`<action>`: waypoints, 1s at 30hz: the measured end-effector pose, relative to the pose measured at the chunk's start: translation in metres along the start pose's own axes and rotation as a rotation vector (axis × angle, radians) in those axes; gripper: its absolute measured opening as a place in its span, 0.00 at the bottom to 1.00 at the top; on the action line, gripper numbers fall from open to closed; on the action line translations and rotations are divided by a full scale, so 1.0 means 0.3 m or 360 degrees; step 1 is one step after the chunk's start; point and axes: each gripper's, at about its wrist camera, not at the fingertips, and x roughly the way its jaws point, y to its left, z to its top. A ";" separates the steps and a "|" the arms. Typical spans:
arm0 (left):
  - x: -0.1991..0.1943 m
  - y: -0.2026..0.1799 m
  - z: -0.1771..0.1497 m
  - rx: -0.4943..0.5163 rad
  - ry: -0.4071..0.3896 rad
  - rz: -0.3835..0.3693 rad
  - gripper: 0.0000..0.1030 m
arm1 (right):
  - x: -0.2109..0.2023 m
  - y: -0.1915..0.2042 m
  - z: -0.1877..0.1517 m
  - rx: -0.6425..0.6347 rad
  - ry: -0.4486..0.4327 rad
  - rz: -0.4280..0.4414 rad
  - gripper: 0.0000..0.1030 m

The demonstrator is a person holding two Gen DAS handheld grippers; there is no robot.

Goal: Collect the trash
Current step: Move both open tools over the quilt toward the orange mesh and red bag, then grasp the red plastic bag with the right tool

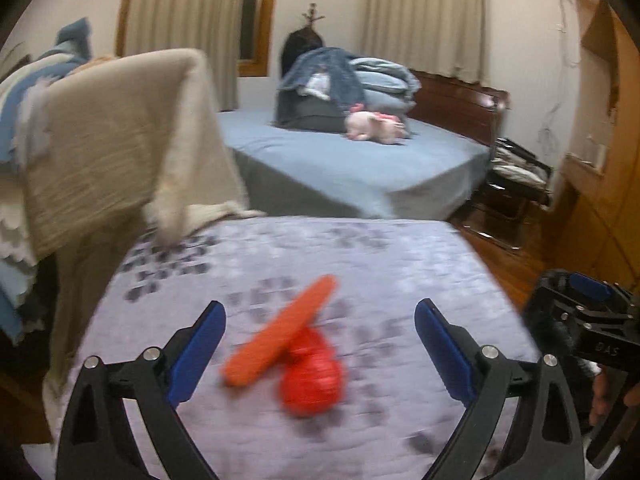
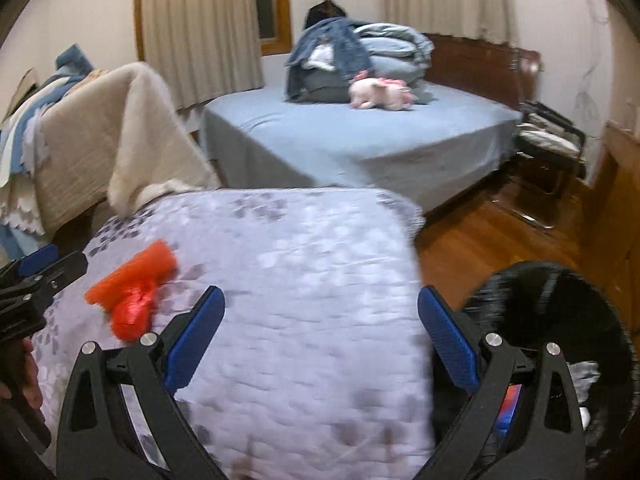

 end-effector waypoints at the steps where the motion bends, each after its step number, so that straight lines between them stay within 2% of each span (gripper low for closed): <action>1: 0.002 0.033 -0.012 -0.0011 0.0002 0.0027 0.91 | 0.019 0.035 -0.005 -0.0011 0.0011 0.0030 0.92; 10: 0.011 0.266 -0.081 -0.0136 0.0026 0.0217 0.91 | 0.145 0.304 -0.051 -0.0122 0.0085 0.0220 0.92; 16: 0.001 0.333 -0.102 -0.0176 0.0027 0.0259 0.91 | 0.217 0.431 -0.072 -0.0203 0.0140 0.0281 0.91; 17: 0.000 0.343 -0.105 -0.0182 0.0029 0.0261 0.91 | 0.231 0.446 -0.076 -0.0212 0.0157 0.0292 0.87; 18: -0.003 0.354 -0.109 -0.0190 0.0032 0.0264 0.91 | 0.242 0.452 -0.080 -0.0218 0.0176 0.0304 0.79; 22: -0.005 0.380 -0.112 -0.0209 0.0035 0.0278 0.91 | 0.282 0.483 -0.096 -0.0228 0.0247 0.0376 0.69; 24: -0.002 0.390 -0.112 -0.0231 0.0037 0.0271 0.91 | 0.286 0.496 -0.101 -0.0249 0.0266 0.0422 0.58; 25: 0.000 0.391 -0.112 -0.0238 0.0039 0.0265 0.91 | 0.286 0.500 -0.102 -0.0255 0.0277 0.0453 0.55; 26: 0.003 0.392 -0.113 -0.0244 0.0042 0.0260 0.91 | 0.285 0.502 -0.105 -0.0254 0.0284 0.0476 0.48; 27: 0.008 0.388 -0.113 -0.0247 0.0047 0.0253 0.91 | 0.284 0.504 -0.105 -0.0256 0.0296 0.0523 0.35; 28: 0.012 0.385 -0.113 -0.0246 0.0049 0.0249 0.91 | 0.281 0.508 -0.103 -0.0266 0.0304 0.0552 0.29; 30: 0.019 0.373 -0.113 -0.0242 0.0052 0.0233 0.91 | 0.267 0.504 -0.094 -0.0287 0.0297 0.0547 0.26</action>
